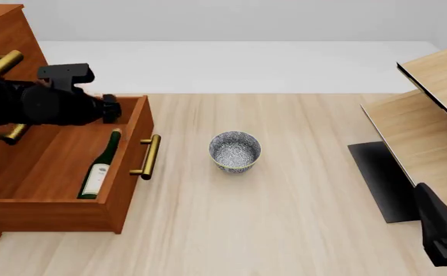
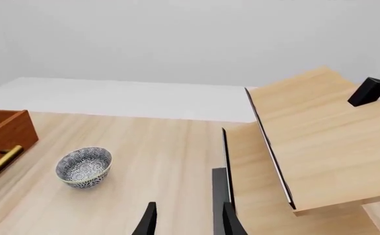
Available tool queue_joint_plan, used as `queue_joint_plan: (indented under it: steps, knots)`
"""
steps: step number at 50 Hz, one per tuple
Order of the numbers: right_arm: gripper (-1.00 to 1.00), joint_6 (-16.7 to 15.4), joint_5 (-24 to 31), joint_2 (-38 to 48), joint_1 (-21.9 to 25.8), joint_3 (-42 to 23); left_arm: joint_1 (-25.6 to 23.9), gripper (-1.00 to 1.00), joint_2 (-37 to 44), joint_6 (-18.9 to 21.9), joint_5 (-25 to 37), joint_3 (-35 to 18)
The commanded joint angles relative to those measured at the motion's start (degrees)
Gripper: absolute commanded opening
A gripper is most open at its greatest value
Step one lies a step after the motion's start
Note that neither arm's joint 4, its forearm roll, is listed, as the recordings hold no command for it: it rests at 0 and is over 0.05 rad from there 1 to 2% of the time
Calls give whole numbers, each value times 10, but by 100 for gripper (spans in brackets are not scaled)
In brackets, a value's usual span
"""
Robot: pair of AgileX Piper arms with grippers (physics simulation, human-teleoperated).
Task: Put the wine bottle in the bottom drawer of the cabinet.
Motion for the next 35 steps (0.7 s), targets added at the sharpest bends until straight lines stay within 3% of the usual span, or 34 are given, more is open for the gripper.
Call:
queue_joint_plan:
  steps: [1, 11, 24, 35]
  knots:
    - [100, 1, -2, 0, 4, -3, 2, 100, -60, 8, 54, -32]
    - [100, -1, -1, 0, 16, -17, 12, 100, -123, 36, 114, -72]
    - [100, -6, 12, 0, 15, -44, 0, 100, -247, 65, 185, -87]
    - [100, -12, 25, 0, 13, -62, 5, 100, -325, 59, 252, -121]
